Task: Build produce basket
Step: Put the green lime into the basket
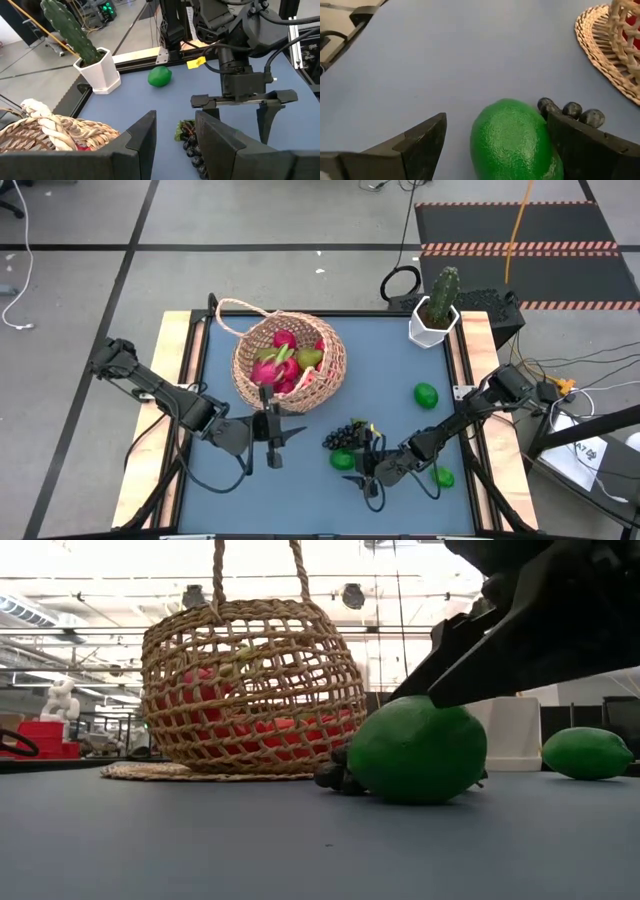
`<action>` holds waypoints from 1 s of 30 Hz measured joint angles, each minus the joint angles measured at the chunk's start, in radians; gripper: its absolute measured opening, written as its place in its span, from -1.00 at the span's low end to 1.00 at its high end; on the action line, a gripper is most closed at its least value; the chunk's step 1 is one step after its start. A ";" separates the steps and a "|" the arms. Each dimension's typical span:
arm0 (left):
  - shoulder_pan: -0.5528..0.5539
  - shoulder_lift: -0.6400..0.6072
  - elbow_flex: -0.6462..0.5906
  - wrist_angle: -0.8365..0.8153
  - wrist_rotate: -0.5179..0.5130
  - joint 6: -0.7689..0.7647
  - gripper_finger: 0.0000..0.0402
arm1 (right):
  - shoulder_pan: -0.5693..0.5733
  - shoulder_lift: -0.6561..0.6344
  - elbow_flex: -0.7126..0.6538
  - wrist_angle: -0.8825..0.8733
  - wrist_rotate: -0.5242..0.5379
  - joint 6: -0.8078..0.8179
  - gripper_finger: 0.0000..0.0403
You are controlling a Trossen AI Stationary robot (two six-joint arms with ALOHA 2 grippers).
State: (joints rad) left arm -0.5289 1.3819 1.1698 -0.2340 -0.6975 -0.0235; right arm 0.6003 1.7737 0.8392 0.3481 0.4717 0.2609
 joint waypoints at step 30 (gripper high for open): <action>0.006 0.000 0.000 -0.001 0.000 -0.005 -0.31 | -0.041 -0.029 -0.016 -0.060 -0.095 -0.042 0.96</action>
State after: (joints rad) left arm -0.5232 1.3819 1.1694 -0.2348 -0.6971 -0.0284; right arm 0.5595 1.7442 0.8235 0.2879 0.3764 0.2184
